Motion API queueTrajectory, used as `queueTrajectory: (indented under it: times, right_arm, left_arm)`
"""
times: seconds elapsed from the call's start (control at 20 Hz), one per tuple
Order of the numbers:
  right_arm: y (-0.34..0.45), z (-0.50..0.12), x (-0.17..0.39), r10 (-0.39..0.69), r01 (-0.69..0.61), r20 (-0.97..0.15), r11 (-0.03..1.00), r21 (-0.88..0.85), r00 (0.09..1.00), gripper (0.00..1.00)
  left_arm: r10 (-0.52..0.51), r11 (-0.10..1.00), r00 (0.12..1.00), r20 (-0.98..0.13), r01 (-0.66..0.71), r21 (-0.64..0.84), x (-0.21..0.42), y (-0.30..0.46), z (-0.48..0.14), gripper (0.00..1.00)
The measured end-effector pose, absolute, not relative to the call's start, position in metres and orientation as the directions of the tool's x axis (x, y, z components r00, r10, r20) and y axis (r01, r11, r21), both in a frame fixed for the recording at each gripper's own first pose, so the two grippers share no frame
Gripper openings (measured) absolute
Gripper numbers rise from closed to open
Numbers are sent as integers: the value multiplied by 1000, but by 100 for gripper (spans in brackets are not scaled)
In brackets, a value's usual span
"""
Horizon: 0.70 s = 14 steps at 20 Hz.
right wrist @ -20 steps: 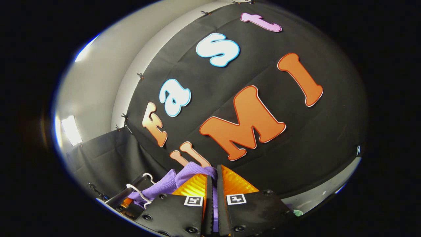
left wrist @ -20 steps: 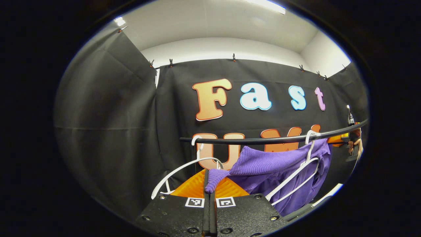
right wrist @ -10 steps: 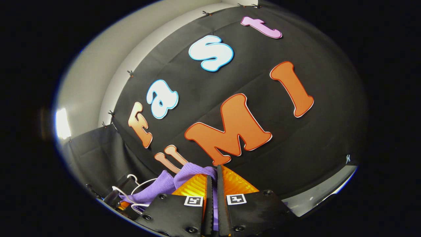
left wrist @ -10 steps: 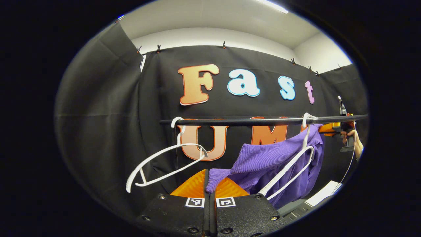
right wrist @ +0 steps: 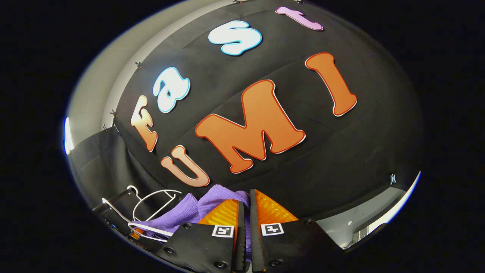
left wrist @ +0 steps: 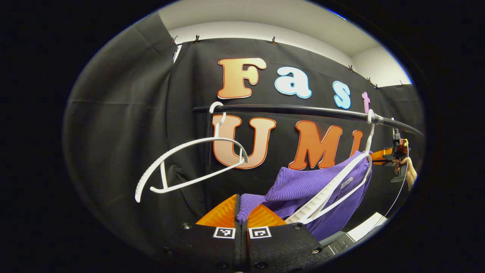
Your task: Grasp the clothes on the hanger with both hands and then place them into the laundry hamper below.
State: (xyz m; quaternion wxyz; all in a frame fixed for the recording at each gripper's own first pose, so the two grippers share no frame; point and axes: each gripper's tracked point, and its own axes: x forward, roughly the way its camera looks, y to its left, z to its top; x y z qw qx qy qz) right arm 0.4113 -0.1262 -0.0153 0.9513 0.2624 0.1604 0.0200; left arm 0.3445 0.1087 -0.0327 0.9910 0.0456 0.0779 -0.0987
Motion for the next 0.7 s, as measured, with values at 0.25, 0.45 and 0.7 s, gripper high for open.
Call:
queueTrajectory:
  times: [0.25, 0.45, 0.7]
  right_arm:
    - [-122, -44, 399, 127, 61, -343, 870, 489, 931, 16]
    - [-120, -72, 390, 113, 92, -392, 880, 467, 913, 16]
    - [-124, -108, 369, 90, 137, -449, 883, 449, 889, 16]
  left_arm:
    - [-173, 983, 963, -206, 182, 23, 333, 119, -61, 0]
    - [-155, 986, 957, -247, 165, 20, 323, 132, -83, 0]
    - [-157, 985, 945, -288, 169, 18, 310, 130, -108, 0]
